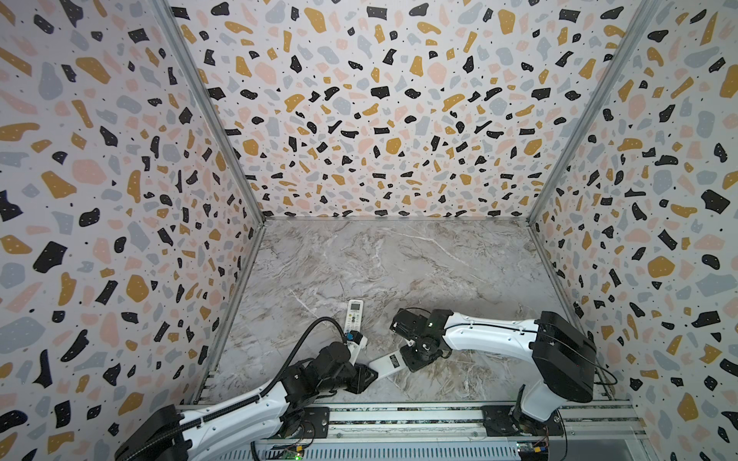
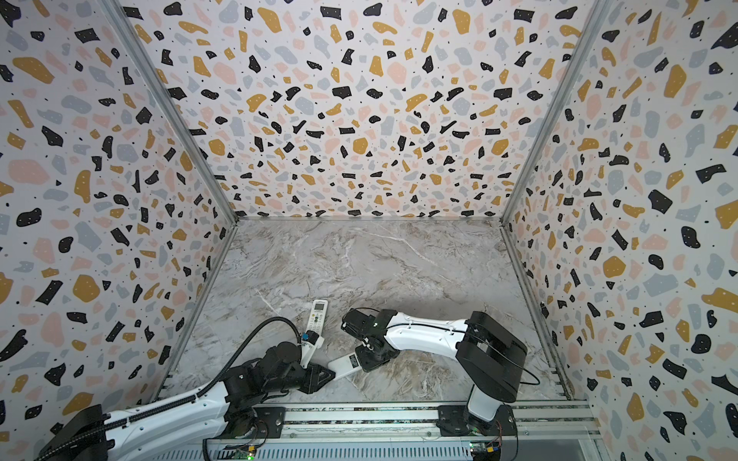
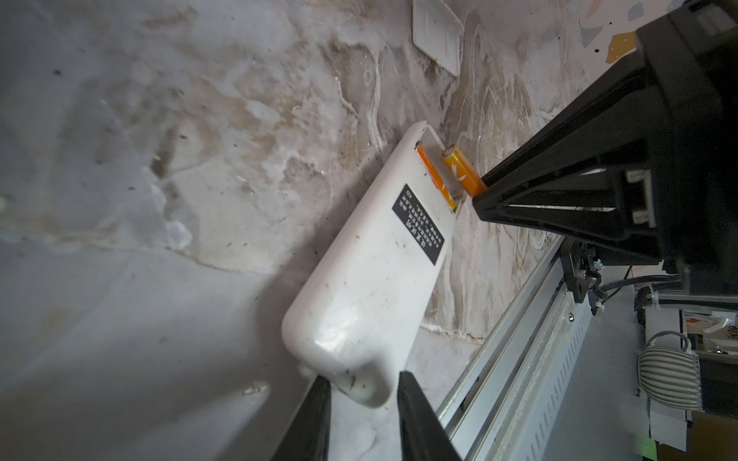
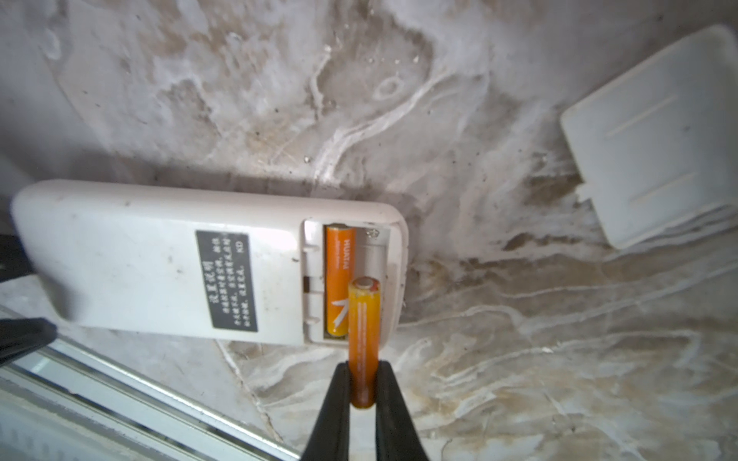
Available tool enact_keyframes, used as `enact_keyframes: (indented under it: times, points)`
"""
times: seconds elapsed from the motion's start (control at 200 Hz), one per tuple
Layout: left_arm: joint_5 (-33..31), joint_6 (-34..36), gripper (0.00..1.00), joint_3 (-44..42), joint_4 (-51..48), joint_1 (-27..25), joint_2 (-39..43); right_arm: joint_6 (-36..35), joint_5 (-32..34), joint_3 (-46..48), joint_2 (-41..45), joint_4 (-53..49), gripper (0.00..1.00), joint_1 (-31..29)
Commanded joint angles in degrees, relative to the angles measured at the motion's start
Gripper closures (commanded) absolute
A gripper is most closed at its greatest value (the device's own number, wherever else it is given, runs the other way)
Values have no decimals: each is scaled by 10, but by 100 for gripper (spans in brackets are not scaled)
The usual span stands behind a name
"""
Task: Load the batteries into the remote control
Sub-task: 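Lower the second battery into the compartment beside the first with the right gripper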
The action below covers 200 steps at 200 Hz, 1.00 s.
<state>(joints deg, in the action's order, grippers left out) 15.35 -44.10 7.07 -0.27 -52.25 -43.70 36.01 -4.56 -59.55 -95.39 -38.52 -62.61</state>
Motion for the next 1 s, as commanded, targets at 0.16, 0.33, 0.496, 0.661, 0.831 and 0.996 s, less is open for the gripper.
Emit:
enact_keyframes:
  times: [0.16, 0.33, 0.496, 0.661, 0.831, 0.996]
  points:
    - [-10, 6, 68, -11, 12, -1, 12, -7, -6, -18, -4, -7, 96, 3]
    - [-11, 6, 67, -11, 10, -1, 12, -10, -6, -24, -4, -4, 84, 5]
    - [-14, 4, 67, -10, 9, -1, 14, -12, -8, -28, 0, -2, 72, 4]
    - [-17, 3, 67, -9, 6, -1, 14, -13, -1, -39, 13, -6, 61, 4]
    - [-49, 5, 64, 7, -19, -1, 17, -16, 44, -24, 66, -19, 54, -10]
    - [-113, 13, 41, 42, -67, 0, 11, -41, 69, 56, 162, 66, 42, -70]
